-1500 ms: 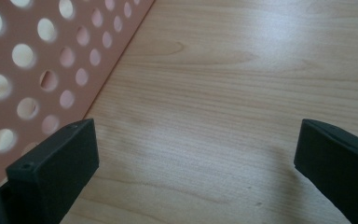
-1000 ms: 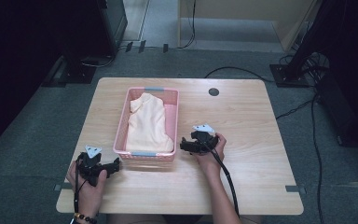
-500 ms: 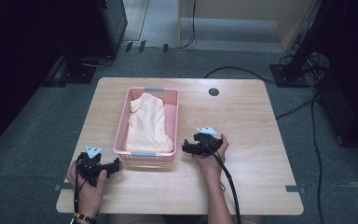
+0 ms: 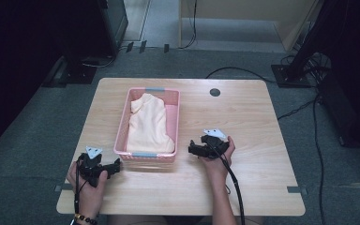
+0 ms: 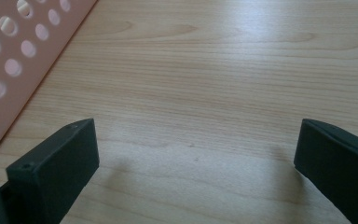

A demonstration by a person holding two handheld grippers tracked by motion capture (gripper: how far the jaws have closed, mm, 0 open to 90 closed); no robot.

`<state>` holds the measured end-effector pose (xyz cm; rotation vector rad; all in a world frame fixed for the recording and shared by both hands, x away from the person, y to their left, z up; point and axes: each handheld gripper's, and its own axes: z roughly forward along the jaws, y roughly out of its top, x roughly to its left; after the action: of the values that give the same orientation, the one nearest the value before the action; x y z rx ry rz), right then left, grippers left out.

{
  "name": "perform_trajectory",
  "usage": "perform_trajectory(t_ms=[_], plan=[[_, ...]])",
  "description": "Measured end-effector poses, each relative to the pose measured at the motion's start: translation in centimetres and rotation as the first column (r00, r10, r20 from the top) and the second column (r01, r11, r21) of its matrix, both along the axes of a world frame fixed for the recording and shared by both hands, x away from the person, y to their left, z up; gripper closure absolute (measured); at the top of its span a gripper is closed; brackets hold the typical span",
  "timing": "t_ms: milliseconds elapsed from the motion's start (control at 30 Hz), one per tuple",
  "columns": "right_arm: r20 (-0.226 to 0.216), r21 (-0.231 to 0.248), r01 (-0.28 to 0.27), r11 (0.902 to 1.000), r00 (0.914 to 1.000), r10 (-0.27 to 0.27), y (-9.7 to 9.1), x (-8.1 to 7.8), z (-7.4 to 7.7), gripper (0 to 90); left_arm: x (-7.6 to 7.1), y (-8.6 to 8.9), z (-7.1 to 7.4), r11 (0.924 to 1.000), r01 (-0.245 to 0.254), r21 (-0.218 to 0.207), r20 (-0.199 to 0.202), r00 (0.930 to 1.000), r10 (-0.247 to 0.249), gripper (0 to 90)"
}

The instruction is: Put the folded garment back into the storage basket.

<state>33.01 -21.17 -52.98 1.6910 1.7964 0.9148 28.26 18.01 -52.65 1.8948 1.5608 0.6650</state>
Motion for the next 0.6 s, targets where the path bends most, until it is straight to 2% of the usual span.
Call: perform_trajectory(t_ms=[67,200,600], plan=[[0.004,0.014,0.01,0.9998,0.9999,-0.01,-0.4,-0.2,0.0,0.0,0.0,0.0,0.0,1.0,0.0,0.0,0.0,1.0,0.0,0.0],[0.028,-0.001,0.016,0.9999,0.9995,-0.016,-0.9,-0.6,0.1,0.0,0.0,0.0,0.0,1.0,0.0,0.0,0.0,1.0,0.0,0.0],[0.018,0.025,0.029,0.9993,0.9994,-0.029,-2.4,-1.2,0.0,0.0,0.0,0.0,0.0,1.0,0.0,0.0,0.0,1.0,0.0,0.0]])
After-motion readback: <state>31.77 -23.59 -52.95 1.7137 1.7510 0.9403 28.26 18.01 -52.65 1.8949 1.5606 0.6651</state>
